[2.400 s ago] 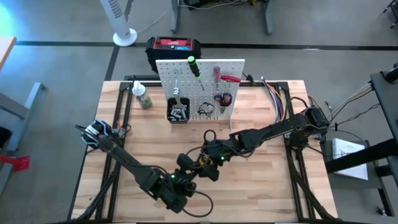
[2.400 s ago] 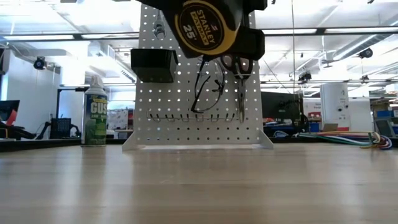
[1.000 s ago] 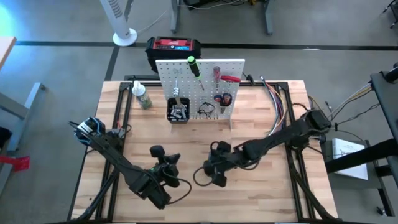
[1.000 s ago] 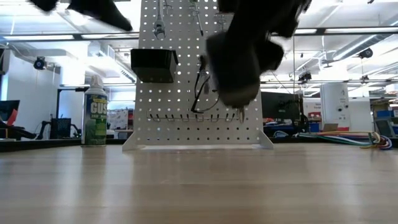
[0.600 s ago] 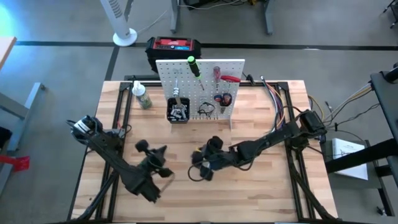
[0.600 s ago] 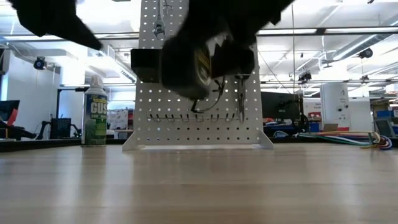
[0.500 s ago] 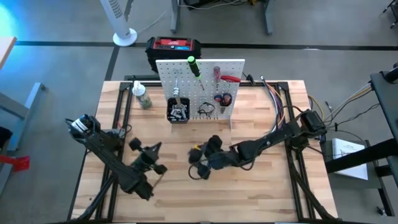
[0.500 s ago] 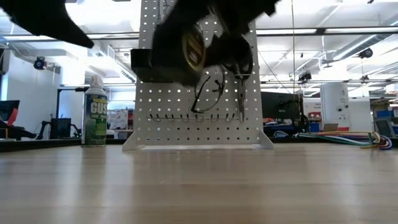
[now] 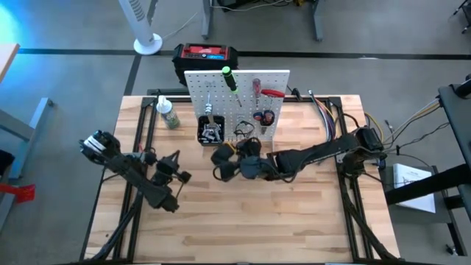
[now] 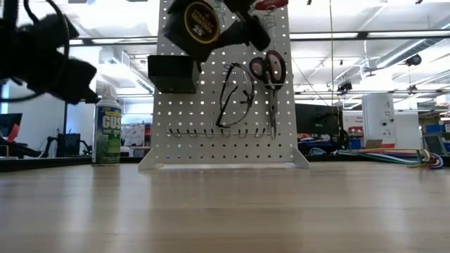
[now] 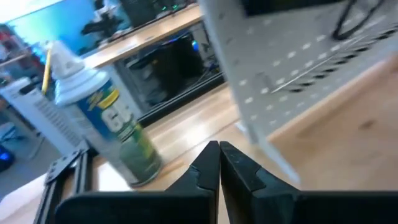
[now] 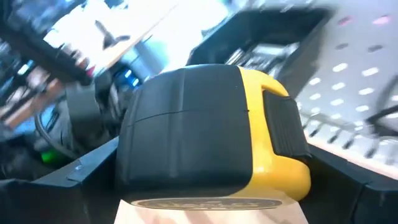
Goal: Hang tools onto peg board
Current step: Hang the yellow measuring tape on the pegboard
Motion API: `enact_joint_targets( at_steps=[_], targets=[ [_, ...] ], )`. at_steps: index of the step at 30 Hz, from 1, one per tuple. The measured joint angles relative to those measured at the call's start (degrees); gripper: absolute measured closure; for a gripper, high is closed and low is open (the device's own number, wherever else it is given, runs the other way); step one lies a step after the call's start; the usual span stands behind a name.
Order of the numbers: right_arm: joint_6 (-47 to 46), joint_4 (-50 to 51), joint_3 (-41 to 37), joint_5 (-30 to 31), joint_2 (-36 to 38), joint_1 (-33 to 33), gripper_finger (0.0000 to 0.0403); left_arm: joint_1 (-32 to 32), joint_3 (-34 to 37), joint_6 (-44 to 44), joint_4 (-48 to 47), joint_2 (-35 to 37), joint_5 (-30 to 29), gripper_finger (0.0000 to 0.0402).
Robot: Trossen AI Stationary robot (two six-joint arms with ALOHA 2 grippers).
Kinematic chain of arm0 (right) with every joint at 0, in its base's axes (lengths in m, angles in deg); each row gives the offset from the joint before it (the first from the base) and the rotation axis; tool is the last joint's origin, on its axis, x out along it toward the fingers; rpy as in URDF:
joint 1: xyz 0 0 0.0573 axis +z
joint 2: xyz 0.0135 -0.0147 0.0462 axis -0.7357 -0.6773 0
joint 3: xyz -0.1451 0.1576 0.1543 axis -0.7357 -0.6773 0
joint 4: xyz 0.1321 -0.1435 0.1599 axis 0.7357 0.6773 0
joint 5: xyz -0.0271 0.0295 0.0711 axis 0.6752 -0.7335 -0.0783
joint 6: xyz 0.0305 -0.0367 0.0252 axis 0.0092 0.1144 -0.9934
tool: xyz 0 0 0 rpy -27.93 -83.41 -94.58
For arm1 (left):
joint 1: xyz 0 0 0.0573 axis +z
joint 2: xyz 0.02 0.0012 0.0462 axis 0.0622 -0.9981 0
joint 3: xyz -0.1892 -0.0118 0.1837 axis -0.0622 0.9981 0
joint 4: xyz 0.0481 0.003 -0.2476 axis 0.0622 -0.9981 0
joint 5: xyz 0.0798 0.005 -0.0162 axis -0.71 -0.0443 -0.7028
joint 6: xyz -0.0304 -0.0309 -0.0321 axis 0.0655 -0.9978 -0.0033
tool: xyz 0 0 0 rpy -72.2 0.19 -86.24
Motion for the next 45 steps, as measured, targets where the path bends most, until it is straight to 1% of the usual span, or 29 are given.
enact_joint_targets(
  at_steps=[3,4,7,10,12,13,16,18,19,21,22,23,26,31,36,45],
  targets=[
    [-3.6,3.0,2.0,5.7,-0.5,0.5,0.0049,1.1,3.1,-0.1,1.4,1.0,0.7,0.0401],
    [-4.8,3.7,2.8,6.8,-0.8,0.6,0.0049,1.3,4.0,-0.1,1.7,1.5,0.7,0.0401],
    [-6.5,4.4,6.3,7.4,-3.7,0.9,0.0049,1.5,6.5,0.0,2.0,3.7,0.7,0.0401],
    [-6.7,6.2,12.2,7.6,-8.6,1.1,0.0048,1.5,8.7,0.1,2.1,6.0,0.7,0.0401],
    [-7.5,12.2,18.0,8.3,-12.6,1.3,0.0048,1.5,10.2,0.8,2.1,7.5,1.1,0.0401],
    [-8.6,16.8,21.4,8.7,-14.5,1.4,0.0047,1.4,10.8,1.3,2.5,8.2,1.1,0.0401],
    [-15.1,32.8,33.0,11.4,-20.0,2.4,0.0047,1.4,12.2,2.9,2.6,10.4,2.2,0.0401],
    [-19.9,41.4,40.4,14.8,-23.3,3.5,0.0047,1.4,13.1,4.8,3.4,12.0,2.3,0.0401],
    [-21.8,45.0,44.1,16.8,-25.0,4.2,0.0047,1.4,13.5,5.6,3.9,12.7,2.3,0.0401],
    [-24.8,50.0,51.2,18.7,-28.2,5.3,0.0047,1.4,14.5,6.5,4.2,14.0,2.1,0.0401],
    [-25.7,50.4,52.8,19.4,-29.3,5.6,0.0047,1.4,15.1,6.6,4.2,14.6,1.7,0.0401],
    [-25.8,47.7,51.5,20.0,-29.2,5.8,0.0046,1.4,15.5,6.6,4.1,15.1,1.3,0.0401],
    [-26.4,41.5,47.3,16.6,-28.3,4.5,0.0046,1.5,16.9,7.5,4.1,17.1,0.8,0.0401],
    [-29.0,41.1,47.7,17.1,-28.8,1.8,0.0046,1.4,17.3,9.9,6.0,19.9,-0.3,0.0401],
    [-29.0,41.3,48.6,17.3,-28.8,1.4,0.0046,1.4,17.2,13.9,7.8,20.6,-1.5,0.0401],
    [-24.7,40.9,50.3,19.8,-28.8,0.2,0.0045,1.4,17.3,14.3,8.5,20.0,-1.5,0.0401]
  ],
)
